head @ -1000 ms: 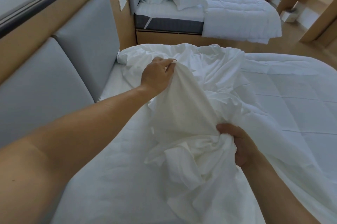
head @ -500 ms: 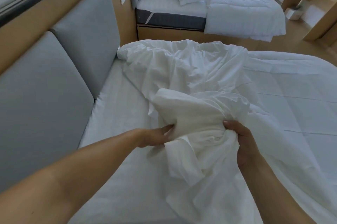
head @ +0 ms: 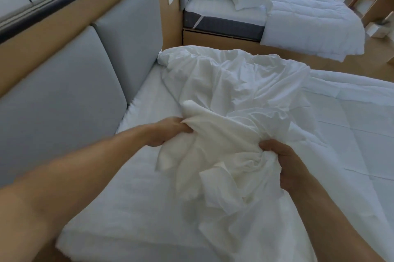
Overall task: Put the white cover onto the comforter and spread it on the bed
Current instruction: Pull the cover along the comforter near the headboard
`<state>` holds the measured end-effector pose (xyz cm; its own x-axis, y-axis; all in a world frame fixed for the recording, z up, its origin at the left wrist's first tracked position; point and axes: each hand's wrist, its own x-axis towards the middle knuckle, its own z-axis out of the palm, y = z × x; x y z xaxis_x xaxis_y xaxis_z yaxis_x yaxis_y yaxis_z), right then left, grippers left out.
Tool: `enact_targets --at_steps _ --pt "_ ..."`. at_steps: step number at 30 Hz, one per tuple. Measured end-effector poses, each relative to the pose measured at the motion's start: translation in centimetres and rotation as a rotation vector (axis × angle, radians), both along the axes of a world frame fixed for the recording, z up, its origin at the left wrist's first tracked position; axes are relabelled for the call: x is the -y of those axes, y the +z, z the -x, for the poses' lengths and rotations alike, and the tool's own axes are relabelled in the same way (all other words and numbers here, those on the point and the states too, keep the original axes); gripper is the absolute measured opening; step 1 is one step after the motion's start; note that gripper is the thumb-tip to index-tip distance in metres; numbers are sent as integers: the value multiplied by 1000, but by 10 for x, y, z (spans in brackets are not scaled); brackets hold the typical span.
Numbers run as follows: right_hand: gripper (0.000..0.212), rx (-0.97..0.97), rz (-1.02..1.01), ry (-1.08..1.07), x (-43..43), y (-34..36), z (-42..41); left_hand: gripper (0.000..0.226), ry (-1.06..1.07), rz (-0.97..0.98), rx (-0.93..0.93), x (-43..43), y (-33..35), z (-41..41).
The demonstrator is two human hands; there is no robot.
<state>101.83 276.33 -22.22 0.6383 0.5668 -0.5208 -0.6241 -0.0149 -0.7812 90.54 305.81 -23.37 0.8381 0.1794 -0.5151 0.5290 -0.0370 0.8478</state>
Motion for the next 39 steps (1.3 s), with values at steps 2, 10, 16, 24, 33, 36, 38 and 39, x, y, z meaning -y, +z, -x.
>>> enact_targets --at_steps 2,10,16,24,33,36,38,39 --pt "89 77 60 46 -5 1 3 30 71 42 87 -11 40 21" --pt "35 173 84 130 -34 16 42 26 222 213 198 3 78 89" --pt "42 152 85 107 -21 5 60 24 296 -90 74 11 42 133" --pt "56 213 153 218 -6 -19 94 38 -401 -394 -316 63 14 124" --pt "67 441 222 374 25 -18 78 56 -39 25 -181 161 12 -6" --pt "69 412 177 310 36 -22 65 35 49 82 -175 173 16 -35" --pt "72 353 134 191 36 -26 60 33 95 100 -133 180 20 -50" --pt "73 308 118 122 37 -27 55 36 104 88 -104 184 22 -60"
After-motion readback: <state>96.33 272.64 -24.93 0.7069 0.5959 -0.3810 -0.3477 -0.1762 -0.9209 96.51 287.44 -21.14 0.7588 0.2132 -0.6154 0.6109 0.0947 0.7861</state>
